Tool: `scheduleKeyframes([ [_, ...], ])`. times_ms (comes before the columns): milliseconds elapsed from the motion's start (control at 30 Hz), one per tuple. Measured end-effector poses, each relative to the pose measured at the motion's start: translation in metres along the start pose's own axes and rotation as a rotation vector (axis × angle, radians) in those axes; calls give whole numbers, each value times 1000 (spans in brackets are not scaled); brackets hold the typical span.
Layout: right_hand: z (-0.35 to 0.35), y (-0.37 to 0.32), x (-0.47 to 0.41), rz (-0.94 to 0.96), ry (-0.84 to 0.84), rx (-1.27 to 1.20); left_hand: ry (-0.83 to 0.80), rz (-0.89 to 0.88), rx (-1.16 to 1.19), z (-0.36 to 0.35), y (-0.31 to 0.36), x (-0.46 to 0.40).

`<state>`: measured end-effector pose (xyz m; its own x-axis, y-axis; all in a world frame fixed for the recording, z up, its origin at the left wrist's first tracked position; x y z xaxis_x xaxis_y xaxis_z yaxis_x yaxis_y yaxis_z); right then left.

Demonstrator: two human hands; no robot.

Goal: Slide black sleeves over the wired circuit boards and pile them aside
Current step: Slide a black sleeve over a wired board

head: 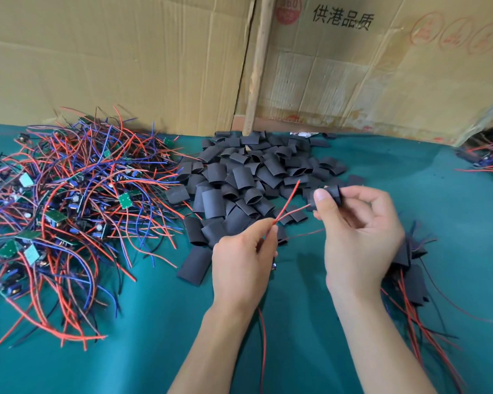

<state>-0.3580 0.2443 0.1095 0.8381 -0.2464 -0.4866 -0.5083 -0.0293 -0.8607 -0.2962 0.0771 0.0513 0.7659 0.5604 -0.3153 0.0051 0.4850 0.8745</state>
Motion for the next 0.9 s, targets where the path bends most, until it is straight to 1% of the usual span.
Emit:
scheduleKeyframes([
  [100,3,9,-4,-97,18,-87,-40,-73,-22,-2,7,3],
  [267,1,14,-8,-203,-31,-229,-81,-110,-64,-3,11,3],
  [400,1,15,-13,-264,-89,-243,-101,-146,-123,-4,15,3],
  [600,7,18,-17,-293,-82,-231,-109,-163,-139,-6,15,4],
  [767,-1,23,-12,-323,-231,-126,-89,-173,-149,-4,17,4],
  [900,-15,29,-1,-377,-364,-109,-80,-173,-118,-4,16,3],
])
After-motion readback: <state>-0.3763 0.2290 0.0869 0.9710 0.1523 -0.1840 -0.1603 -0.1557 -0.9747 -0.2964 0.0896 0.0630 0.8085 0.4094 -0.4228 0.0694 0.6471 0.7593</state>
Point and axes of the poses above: each hand's wrist, its own x-axis away from the middle knuckle, its own z-axis out of the back of the hand, y = z × x, the point moved 7 cm from there along -x, towards the middle knuckle, and after that the axes turned 4 degrees about z, right-handed, at the moved point
